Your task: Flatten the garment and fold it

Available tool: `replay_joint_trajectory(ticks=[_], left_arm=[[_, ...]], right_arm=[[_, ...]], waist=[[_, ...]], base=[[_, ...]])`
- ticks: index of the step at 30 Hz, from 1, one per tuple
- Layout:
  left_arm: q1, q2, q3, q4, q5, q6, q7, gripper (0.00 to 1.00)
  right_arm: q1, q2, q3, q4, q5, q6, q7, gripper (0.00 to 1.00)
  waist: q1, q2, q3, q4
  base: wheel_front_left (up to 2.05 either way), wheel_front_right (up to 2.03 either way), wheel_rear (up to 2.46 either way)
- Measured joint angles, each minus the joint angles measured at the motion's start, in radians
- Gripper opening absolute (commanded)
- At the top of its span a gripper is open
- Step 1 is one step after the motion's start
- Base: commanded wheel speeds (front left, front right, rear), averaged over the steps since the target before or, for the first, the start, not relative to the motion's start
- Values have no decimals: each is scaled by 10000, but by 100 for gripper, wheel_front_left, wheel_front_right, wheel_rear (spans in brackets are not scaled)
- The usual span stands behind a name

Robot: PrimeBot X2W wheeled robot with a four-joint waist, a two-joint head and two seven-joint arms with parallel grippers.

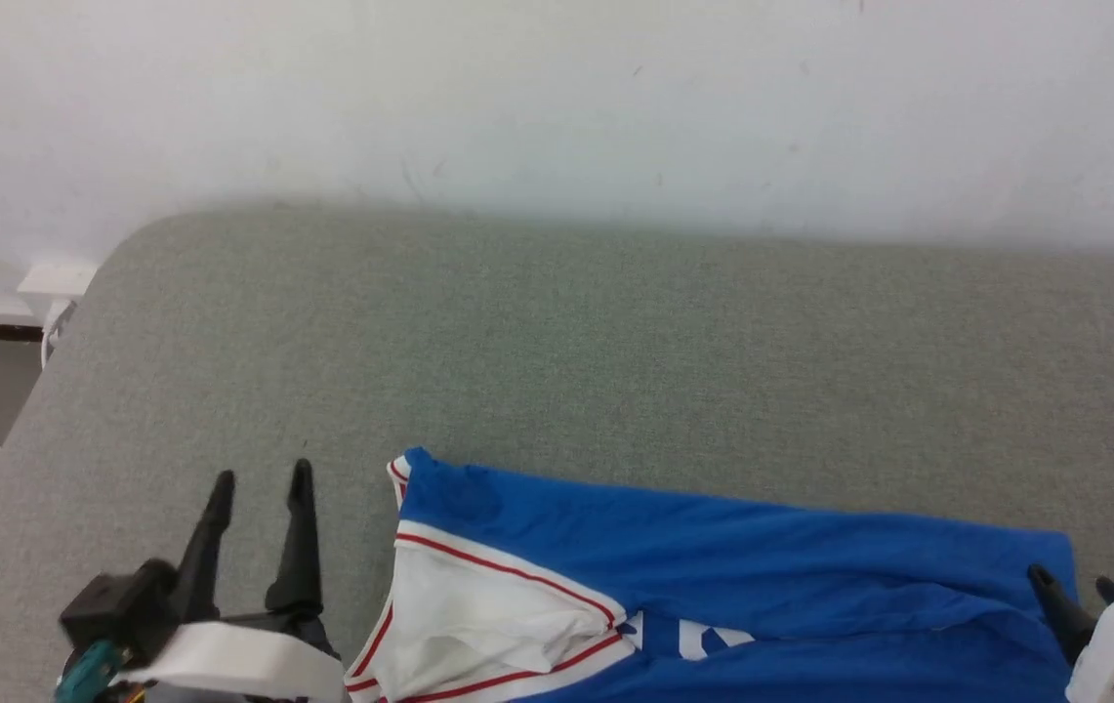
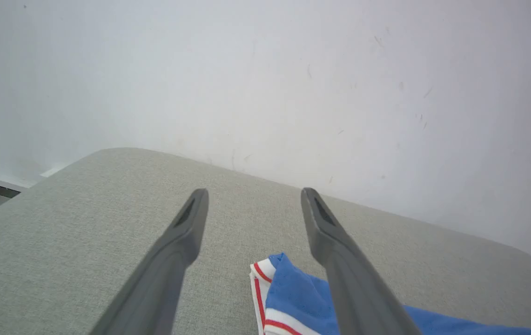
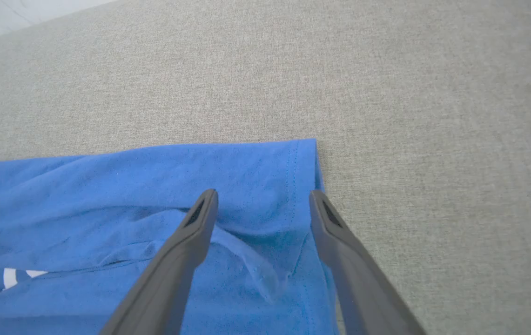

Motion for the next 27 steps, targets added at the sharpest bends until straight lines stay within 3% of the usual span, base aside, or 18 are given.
replay_joint_trajectory(ticks=[6,12,17,26,27], left_arm=[[860,-1835,2334,-882,2533,-1248,0,100],[1194,-2836,3244,-1147,4224,-2288,0,100],[1244,-3120,3588,-1110,4715,-2723,-2,100],[1159,-3202,3565,-1187,5415,-2966,-2,100],[1129,-3204,3547,-1187,5415,-2966,-2,100]], right_arm=[[-19,1189,-1197,464,-621,2,44,100],[-221,1586,-2052,1099,-1264,2,-65,100],[-354,1722,-2102,1586,-1310,2,61,100],[-479,1373,-1572,1933,-821,-71,138,100],[-478,1294,-1459,1941,-752,-75,136,33]], waist=[[0,0,225,111],[1,0,414,238],[0,0,564,319],[-1,0,956,445],[-1,0,1000,454]], base=[[0,0,0],[0,0,0],[0,0,0],[0,0,0],[0,0,0]])
